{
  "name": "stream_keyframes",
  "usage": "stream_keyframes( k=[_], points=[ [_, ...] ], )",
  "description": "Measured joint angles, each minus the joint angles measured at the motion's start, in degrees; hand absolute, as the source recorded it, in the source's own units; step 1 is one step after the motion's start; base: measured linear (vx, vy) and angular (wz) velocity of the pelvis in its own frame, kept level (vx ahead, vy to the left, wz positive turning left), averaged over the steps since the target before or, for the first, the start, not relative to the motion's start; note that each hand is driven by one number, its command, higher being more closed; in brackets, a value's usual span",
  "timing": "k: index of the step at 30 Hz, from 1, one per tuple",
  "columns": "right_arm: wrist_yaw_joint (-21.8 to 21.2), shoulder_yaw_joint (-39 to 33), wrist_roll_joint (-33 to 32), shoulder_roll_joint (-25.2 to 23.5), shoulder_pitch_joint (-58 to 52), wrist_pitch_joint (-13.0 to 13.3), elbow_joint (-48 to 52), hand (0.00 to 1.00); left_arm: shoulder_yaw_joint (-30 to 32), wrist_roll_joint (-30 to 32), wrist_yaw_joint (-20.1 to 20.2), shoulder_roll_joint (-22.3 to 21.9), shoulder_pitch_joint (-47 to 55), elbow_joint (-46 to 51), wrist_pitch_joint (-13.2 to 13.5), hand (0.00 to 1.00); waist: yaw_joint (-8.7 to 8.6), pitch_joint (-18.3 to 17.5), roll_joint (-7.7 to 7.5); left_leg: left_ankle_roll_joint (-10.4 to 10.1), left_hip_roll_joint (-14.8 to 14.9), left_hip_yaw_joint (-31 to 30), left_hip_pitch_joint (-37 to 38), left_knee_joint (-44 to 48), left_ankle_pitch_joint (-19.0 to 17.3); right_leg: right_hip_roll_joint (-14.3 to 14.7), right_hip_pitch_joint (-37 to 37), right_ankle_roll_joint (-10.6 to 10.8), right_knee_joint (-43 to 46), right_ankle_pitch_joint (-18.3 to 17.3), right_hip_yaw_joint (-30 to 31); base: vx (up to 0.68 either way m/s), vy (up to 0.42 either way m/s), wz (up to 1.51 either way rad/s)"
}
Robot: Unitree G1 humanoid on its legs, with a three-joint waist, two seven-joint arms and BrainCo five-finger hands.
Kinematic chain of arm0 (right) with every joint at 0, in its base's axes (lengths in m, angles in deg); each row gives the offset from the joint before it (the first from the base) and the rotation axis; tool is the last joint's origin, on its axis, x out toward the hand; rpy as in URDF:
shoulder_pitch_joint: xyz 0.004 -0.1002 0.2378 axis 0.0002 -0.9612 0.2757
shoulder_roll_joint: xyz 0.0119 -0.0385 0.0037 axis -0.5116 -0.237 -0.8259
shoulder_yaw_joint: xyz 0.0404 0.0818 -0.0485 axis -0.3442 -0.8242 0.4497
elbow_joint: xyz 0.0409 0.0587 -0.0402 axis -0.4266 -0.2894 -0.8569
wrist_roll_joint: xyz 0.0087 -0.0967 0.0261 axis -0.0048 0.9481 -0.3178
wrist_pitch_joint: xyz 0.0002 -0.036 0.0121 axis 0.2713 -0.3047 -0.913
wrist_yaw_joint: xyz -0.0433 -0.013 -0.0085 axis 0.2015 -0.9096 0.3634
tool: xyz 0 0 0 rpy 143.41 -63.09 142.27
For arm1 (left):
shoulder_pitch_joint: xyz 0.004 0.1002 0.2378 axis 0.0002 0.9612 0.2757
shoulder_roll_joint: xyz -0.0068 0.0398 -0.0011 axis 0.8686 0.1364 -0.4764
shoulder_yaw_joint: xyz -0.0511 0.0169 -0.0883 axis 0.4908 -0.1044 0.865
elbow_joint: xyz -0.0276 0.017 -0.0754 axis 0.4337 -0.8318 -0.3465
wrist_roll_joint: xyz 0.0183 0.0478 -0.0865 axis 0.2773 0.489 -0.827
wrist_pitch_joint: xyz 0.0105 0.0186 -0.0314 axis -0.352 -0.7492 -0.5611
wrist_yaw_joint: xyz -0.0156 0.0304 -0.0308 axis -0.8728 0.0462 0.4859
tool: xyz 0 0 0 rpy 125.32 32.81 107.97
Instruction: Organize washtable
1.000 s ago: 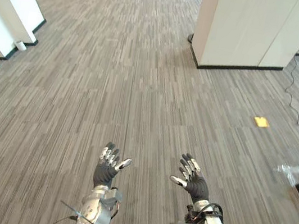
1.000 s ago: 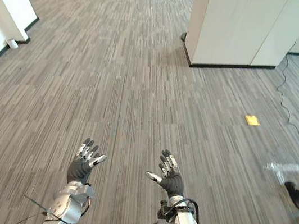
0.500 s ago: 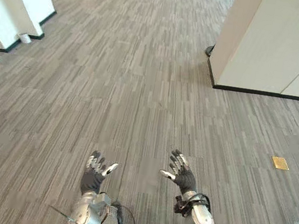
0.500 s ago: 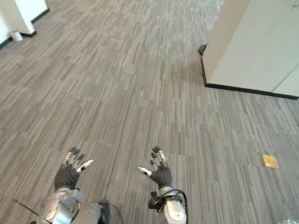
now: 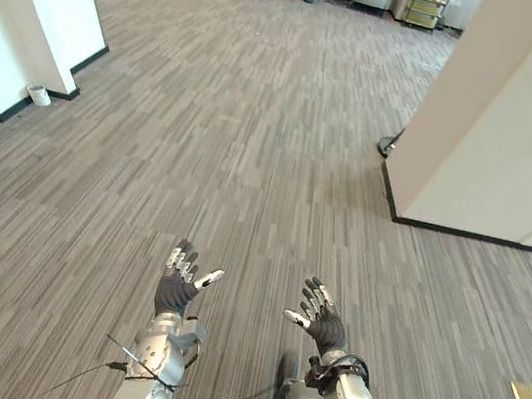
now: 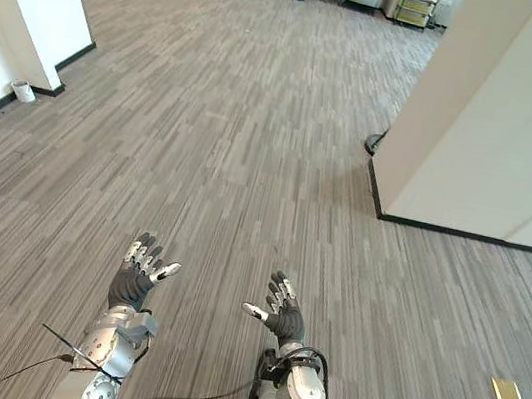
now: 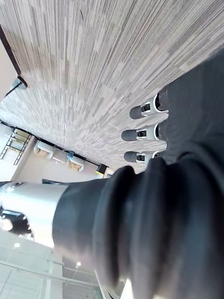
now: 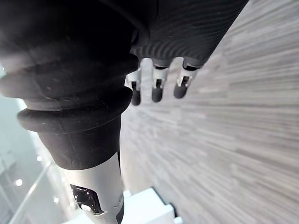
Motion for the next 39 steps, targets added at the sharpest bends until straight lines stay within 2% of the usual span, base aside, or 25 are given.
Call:
stream_keyframes(
  k=[1,2,3,4,5,6,8,11,14,17,18,19,20,21,23,24,26,28,30,31,32,35,37,38,39],
  points=[
    [0.04,-0.29,0.00,0.64,1.71,-0.05,1.55,0.00,0.29,-0.08,-0.20,-1.00,0.55,0.18,0.29,0.00,0.22,1.59,3.68,-3.75,7.02,0.19,-9.46,22.66,17.41,3.35,2.73,-1.37,4.76,-5.92,-1.16,0.90,-0.250,-0.18],
    [0.06,-0.15,0.00,0.47,1.86,-0.21,1.81,0.00,0.54,-0.18,-0.16,-0.90,1.13,0.23,0.27,0.00,0.76,1.91,3.64,-4.32,8.71,0.06,-12.51,28.14,25.53,4.39,4.33,-2.11,4.94,-7.70,-0.87,0.75,-0.170,-0.30],
    [0.11,-0.37,-0.01,0.18,1.84,-0.28,2.26,0.00,0.57,-0.52,-0.12,-0.81,1.56,0.28,0.24,0.00,1.02,1.98,4.17,-3.76,10.13,-0.39,-16.17,34.60,26.71,5.10,5.93,-2.51,4.94,-9.33,-1.00,0.73,-0.114,-0.24],
    [1.63,-0.98,-0.27,-0.49,1.88,-0.32,2.57,0.00,0.14,-1.08,-0.15,-0.75,1.43,0.35,0.18,0.00,1.70,2.87,3.87,-3.33,11.77,-0.24,-22.90,46.70,23.82,5.58,10.02,-3.68,4.94,-11.67,-1.34,0.57,-0.107,-0.16],
    [2.55,-1.01,-0.73,-0.76,1.82,-0.39,2.51,0.00,-0.04,-1.53,-0.26,-0.69,1.31,0.24,0.14,0.00,2.07,3.45,2.96,-2.16,11.84,0.70,-26.50,51.22,20.38,5.40,13.36,-3.74,4.38,-12.74,-1.51,0.68,-0.121,-0.24],
    [3.03,-0.95,-1.29,-1.04,1.46,-0.40,2.55,0.00,0.00,-1.55,-0.56,-0.64,1.74,0.02,0.08,0.00,3.23,3.33,2.38,-0.23,11.91,3.58,-30.09,51.61,16.45,5.21,17.60,-4.08,1.77,-13.24,-2.13,0.65,-0.096,-0.27],
    [3.49,-0.36,-2.09,-1.26,1.33,-0.44,3.23,0.00,0.15,-1.53,-1.14,-0.99,1.71,0.19,0.10,0.00,3.71,3.60,1.60,1.71,13.18,6.75,-35.25,47.85,13.45,5.28,24.43,-3.50,-3.37,-13.36,-1.39,0.73,-0.077,-0.17],
    [3.37,-0.26,-1.76,-1.78,1.56,0.08,3.50,0.00,0.29,-1.57,-1.08,-0.71,1.66,0.22,0.25,0.00,4.79,3.65,-0.38,3.27,14.94,7.01,-36.62,16.90,12.22,3.17,28.43,0.87,-2.23,-16.88,1.71,0.57,0.039,-0.24],
    [3.43,-0.36,-0.28,-1.67,1.95,0.56,1.79,0.00,1.11,-2.54,-1.31,-0.71,2.55,0.20,0.27,0.00,4.90,3.42,-1.26,1.30,15.53,-0.86,-38.23,-2.23,13.52,-0.11,28.72,4.54,2.67,-23.85,6.09,0.55,0.277,-0.53],
    [3.48,-0.37,0.14,-0.73,2.23,0.44,-2.06,0.00,0.67,-2.97,-1.44,-1.16,5.82,0.05,0.28,0.00,5.09,1.32,-0.76,-0.01,16.35,-0.40,-38.68,-3.83,14.38,-3.68,29.80,8.65,2.87,-29.54,9.47,0.46,0.474,-0.69],
    [3.51,-0.38,0.17,-1.04,2.39,0.28,-4.28,0.00,0.52,-3.29,-1.28,-0.89,7.64,-0.60,0.17,0.00,5.34,-0.31,-0.72,-4.92,14.78,-0.13,-39.75,1.10,17.99,-5.90,31.14,9.96,2.54,-30.29,11.76,0.56,0.626,-0.58],
    [3.46,-0.30,0.33,-1.70,2.27,0.14,-6.14,0.00,0.63,-3.39,-1.36,-0.44,8.40,-1.35,-0.03,0.00,4.71,-1.54,-2.43,-7.00,12.89,0.65,-40.98,5.62,14.42,-8.12,30.25,8.18,5.21,-29.15,13.54,0.67,0.779,-0.13],
    [3.53,-0.55,0.46,-3.01,2.24,-0.07,-7.91,0.00,1.35,-3.48,-1.28,1.08,7.45,-1.85,-0.53,0.00,4.28,-2.13,-5.11,-4.50,9.26,1.40,-41.01,8.81,10.22,-11.16,25.64,4.13,14.24,-22.91,14.70,0.55,0.635,0.36],
    [3.53,-0.84,0.46,-3.35,2.23,-0.31,-8.07,0.00,1.35,-3.48,-1.23,1.74,6.82,-2.06,-0.69,0.00,4.28,-2.14,-5.68,-3.96,7.87,1.47,-40.53,9.06,9.41,-12.21,24.19,2.92,17.68,-18.82,14.45,0.54,0.625,0.62],
    [3.49,-1.74,0.02,-4.38,2.63,-0.58,-8.34,0.00,2.05,-3.15,-1.02,3.30,6.05,-2.18,-1.22,0.00,3.85,-2.59,-6.39,-1.10,4.56,1.92,-37.29,7.22,7.39,-14.68,21.06,1.75,24.44,-5.34,14.61,0.50,0.418,0.44],
    [3.38,-1.35,-0.03,-5.72,3.94,-0.49,-9.42,0.00,4.01,-2.66,-1.10,3.54,5.94,-2.16,-1.23,0.00,3.73,-2.47,-6.22,0.77,3.22,2.69,-33.18,4.31,6.28,-14.25,18.05,1.97,31.12,-7.74,13.31,0.64,0.441,0.08],
    [3.28,-0.79,-0.04,-5.77,5.55,-0.48,-10.34,0.00,5.51,-2.61,-1.24,3.67,5.39,-2.19,-1.26,0.00,3.66,-1.63,-4.41,1.12,2.36,4.09,-25.68,-2.39,6.53,-12.05,14.30,0.85,35.10,-13.77,7.91,0.55,0.354,-0.15],
    [3.11,-1.13,-0.84,-5.55,5.34,-0.35,-10.37,0.00,5.70,-2.62,-1.26,3.62,4.31,-2.21,-1.19,0.00,3.33,-1.33,-1.64,1.11,2.22,6.18,-18.96,-9.34,7.48,-8.15,11.24,1.41,25.64,-17.27,-1.26,0.43,0.220,-0.20],
    [2.22,-2.23,-2.56,-5.41,4.66,-0.36,-10.38,0.00,5.67,-2.57,-1.14,3.76,3.21,-2.17,-1.04,0.00,2.98,-1.44,-1.12,0.37,1.26,7.30,-16.06,-12.50,7.83,-2.75,10.94,2.47,6.53,-15.89,-4.70,0.38,0.132,-0.01],
    [2.07,-2.79,-3.29,-5.39,4.00,-0.35,-10.29,0.00,5.62,-2.54,-1.03,3.82,2.79,-2.16,-1.02,0.00,2.52,-1.72,-2.27,-0.01,-0.08,7.28,-15.46,-13.10,7.59,-1.26,10.87,1.57,-1.67,-10.70,-4.14,0.42,0.073,0.47],
    [2.08,-3.06,-4.58,-5.43,2.91,-0.31,-10.21,0.00,5.49,-2.36,-0.62,4.11,2.65,-2.17,-1.01,0.00,1.33,-1.93,-4.97,-0.47,-3.25,6.94,-13.93,-13.95,7.28,-0.92,10.76,-0.59,-6.66,-1.04,-4.04,0.43,0.046,0.32],
    [0.96,-2.96,-8.29,-1.83,2.55,-0.53,-9.39,0.00,4.94,-1.89,0.40,0.88,3.25,-4.88,-1.39,0.00,1.78,-2.68,-0.40,-1.20,-1.34,8.40,-12.59,-15.36,6.99,1.61,13.27,-1.44,-11.87,-1.48,-3.51,0.39,0.058,-0.16],
    [0.86,-2.87,-9.63,-1.74,2.27,-0.56,-9.39,0.00,4.95,-1.96,0.81,-0.31,3.05,-5.05,-1.91,0.00,1.74,-2.52,0.05,-2.00,-1.22,9.05,-13.30,-12.52,7.47,2.27,15.38,-1.53,-15.70,-0.26,-2.85,0.28,0.043,-0.13],
    [-0.34,-2.70,-11.25,-3.05,-0.06,-0.69,-10.00,0.00,1.11,-1.98,3.80,3.59,3.24,-7.65,-2.55,0.00,1.54,-2.45,0.29,-1.39,-0.73,11.33,-13.60,-22.26,10.62,3.01,22.67,1.93,-30.44,6.93,0.32,0.15,0.030,-0.05],
    [-0.34,-2.70,-11.25,-3.06,-0.06,-0.69,-10.00,0.00,1.11,-1.98,3.80,3.60,3.25,-7.80,-2.55,0.00,1.54,-2.45,0.29,-1.39,-0.73,11.32,-13.58,-22.34,10.62,3.01,22.67,1.92,-30.44,6.94,0.30,0.00,0.000,0.00]
  ],
)
